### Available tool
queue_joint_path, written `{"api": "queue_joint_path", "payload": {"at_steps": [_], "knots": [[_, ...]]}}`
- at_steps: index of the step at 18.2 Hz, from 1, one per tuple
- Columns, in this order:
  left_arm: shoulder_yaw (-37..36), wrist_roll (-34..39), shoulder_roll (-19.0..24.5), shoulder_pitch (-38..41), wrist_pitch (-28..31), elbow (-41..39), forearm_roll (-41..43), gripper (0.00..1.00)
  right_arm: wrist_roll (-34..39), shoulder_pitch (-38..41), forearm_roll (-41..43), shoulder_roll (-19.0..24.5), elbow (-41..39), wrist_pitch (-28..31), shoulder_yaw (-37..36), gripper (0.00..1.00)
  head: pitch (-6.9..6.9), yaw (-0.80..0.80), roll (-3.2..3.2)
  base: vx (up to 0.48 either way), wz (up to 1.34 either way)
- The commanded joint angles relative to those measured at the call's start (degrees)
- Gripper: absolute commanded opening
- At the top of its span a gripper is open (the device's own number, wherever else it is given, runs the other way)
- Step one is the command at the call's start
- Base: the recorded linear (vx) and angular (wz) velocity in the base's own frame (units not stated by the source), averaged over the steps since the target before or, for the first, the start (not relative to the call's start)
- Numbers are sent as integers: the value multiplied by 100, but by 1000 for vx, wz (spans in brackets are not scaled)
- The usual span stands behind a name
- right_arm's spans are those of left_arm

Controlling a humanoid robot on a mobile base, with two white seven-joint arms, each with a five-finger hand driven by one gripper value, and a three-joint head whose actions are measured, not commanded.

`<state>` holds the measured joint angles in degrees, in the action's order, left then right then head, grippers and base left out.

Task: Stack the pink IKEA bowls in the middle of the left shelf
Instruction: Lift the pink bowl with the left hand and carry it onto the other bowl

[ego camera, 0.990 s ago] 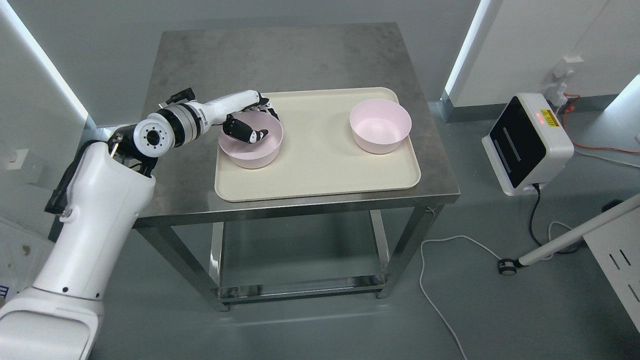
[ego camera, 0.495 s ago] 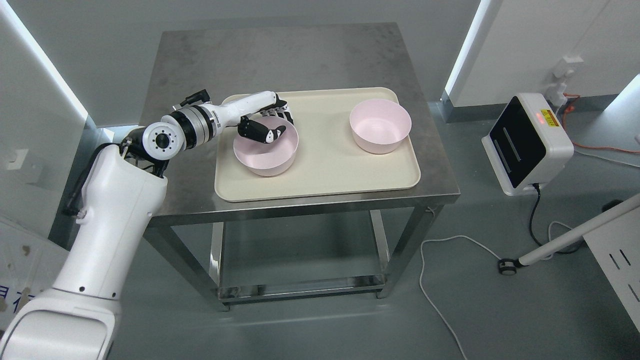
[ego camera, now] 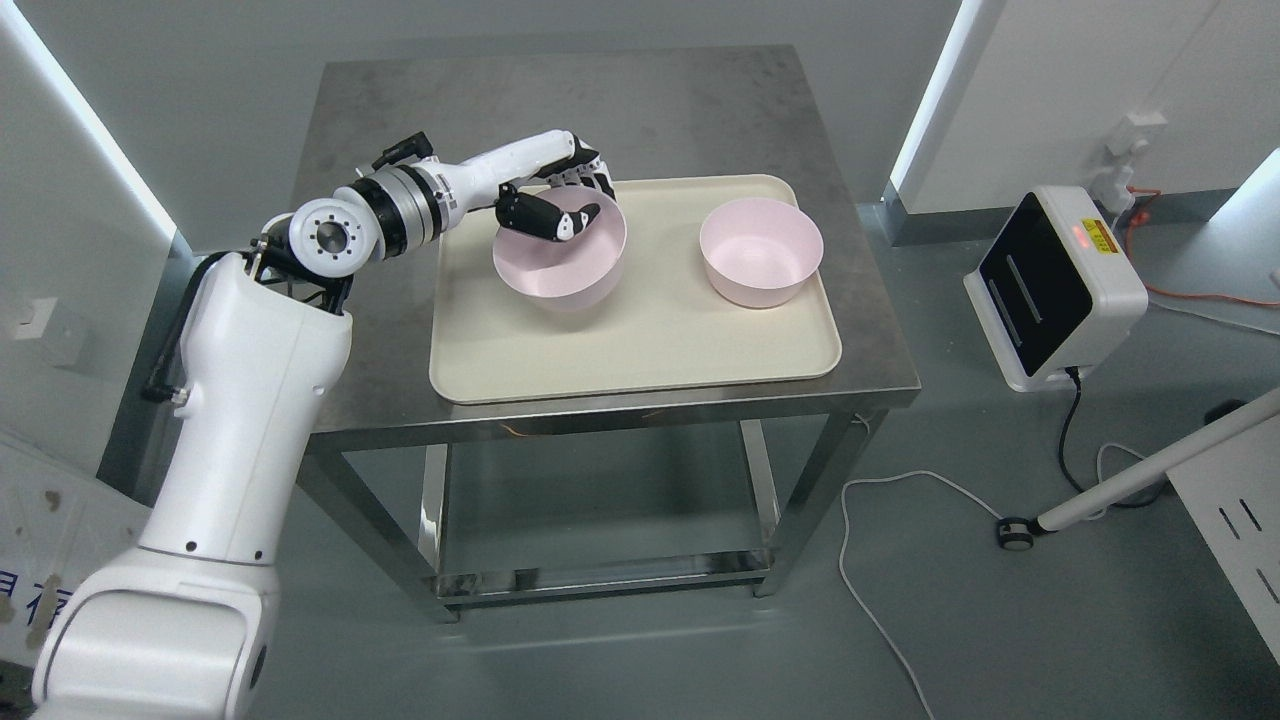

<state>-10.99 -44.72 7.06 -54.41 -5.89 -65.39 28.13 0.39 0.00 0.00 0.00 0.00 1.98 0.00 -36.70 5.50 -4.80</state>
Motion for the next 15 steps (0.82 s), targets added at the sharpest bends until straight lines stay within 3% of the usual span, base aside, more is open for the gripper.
{"api": "queue_joint_path", "payload": {"at_steps": [1,4,9,15], "knots": [[-24,-55,-606,-623,237,-26,25,0,-4,167,0,-100,-193,4,-62,100,0,0,0,0,0],[-1111,233,-606,-843,561,-17,-10,1,-4,167,0,-100,-193,4,-70,100,0,0,0,0,0],[-3354,1570,-606,-861,685,149,-150,2,-4,167,0,-100,-193,4,-62,100,0,0,0,0,0],[-3726,1992,-606,-1545,721,1054,-615,2,-4,167,0,-100,-193,-5,-70,100,0,0,0,0,0]]}}
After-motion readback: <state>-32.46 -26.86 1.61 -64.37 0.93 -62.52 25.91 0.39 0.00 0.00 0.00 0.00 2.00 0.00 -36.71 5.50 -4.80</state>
